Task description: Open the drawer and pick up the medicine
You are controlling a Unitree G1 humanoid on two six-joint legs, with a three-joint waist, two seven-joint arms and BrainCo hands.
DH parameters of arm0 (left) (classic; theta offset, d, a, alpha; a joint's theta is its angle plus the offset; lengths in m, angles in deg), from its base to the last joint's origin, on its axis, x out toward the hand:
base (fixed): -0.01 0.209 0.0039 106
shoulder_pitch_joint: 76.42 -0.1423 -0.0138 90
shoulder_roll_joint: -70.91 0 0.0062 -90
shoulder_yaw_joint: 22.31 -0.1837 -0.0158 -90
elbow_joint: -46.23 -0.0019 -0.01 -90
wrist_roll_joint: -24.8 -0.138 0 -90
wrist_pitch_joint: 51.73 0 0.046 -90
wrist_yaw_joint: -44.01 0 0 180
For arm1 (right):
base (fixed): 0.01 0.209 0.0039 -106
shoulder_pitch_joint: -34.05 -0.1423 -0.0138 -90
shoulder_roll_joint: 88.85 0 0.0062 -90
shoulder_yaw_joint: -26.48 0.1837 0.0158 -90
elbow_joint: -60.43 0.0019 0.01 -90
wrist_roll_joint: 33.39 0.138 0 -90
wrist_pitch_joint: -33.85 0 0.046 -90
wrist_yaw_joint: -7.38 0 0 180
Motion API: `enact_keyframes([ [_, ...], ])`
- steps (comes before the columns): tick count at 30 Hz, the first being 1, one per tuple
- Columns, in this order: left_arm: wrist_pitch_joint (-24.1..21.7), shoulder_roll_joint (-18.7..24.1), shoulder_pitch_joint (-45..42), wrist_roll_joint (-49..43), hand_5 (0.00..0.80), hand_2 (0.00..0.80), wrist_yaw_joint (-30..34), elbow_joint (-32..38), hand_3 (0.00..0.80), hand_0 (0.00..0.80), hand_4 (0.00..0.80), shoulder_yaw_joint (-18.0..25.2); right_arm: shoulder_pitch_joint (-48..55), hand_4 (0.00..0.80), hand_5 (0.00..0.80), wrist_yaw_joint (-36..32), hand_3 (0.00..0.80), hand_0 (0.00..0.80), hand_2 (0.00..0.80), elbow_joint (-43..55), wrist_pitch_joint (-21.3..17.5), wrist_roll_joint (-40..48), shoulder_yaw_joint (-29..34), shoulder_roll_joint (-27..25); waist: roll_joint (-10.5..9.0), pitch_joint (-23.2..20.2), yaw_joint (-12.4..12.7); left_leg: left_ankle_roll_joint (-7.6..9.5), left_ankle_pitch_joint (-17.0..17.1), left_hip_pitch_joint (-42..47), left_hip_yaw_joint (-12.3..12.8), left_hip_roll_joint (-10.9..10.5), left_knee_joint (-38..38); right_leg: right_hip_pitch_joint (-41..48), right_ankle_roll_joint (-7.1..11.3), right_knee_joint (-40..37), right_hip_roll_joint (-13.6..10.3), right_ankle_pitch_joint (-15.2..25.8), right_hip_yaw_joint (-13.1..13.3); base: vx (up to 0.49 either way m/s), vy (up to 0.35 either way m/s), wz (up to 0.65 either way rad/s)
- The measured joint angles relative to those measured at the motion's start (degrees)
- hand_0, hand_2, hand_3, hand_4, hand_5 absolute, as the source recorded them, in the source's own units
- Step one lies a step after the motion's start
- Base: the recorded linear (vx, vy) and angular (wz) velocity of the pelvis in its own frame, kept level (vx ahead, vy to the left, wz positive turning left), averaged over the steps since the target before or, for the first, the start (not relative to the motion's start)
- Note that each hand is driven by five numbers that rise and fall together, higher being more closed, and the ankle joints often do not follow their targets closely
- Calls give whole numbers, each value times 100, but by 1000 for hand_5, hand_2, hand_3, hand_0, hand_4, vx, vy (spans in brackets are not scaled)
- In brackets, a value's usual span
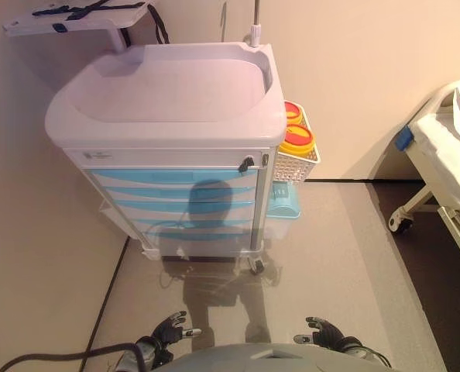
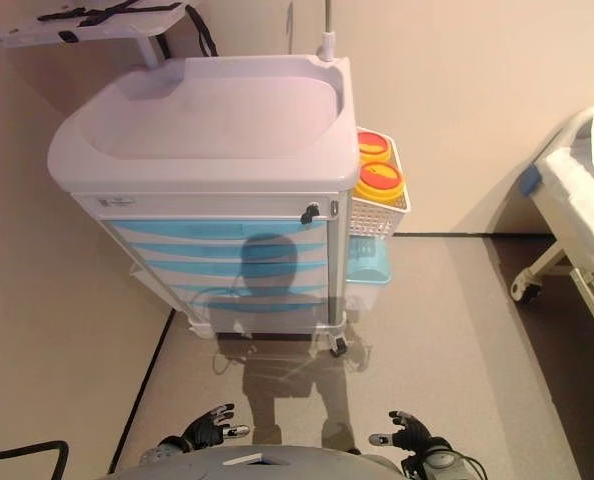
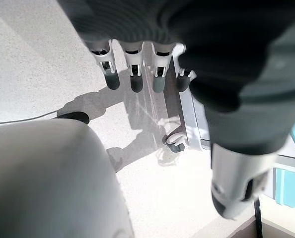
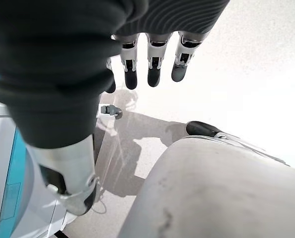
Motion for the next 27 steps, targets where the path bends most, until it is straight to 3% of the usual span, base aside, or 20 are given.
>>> enact_keyframes([
  [15,0,2,-2,26,0,0,120,-1,0,0,0,7,8,0,0,-10,0,0,0,-14,0,0,48,0,-11,11,-3,0,-1,18,22,5,-21,-5,0,0,3,0,14,10,2,-1],
  [27,96,7,-2,522,0,0,162,-3,0,0,0,79,39,0,0,-13,0,0,0,-14,1,1,53,-4,-22,137,-20,8,-24,15,302,21,-37,-108,1,36,24,2,182,35,12,-7],
])
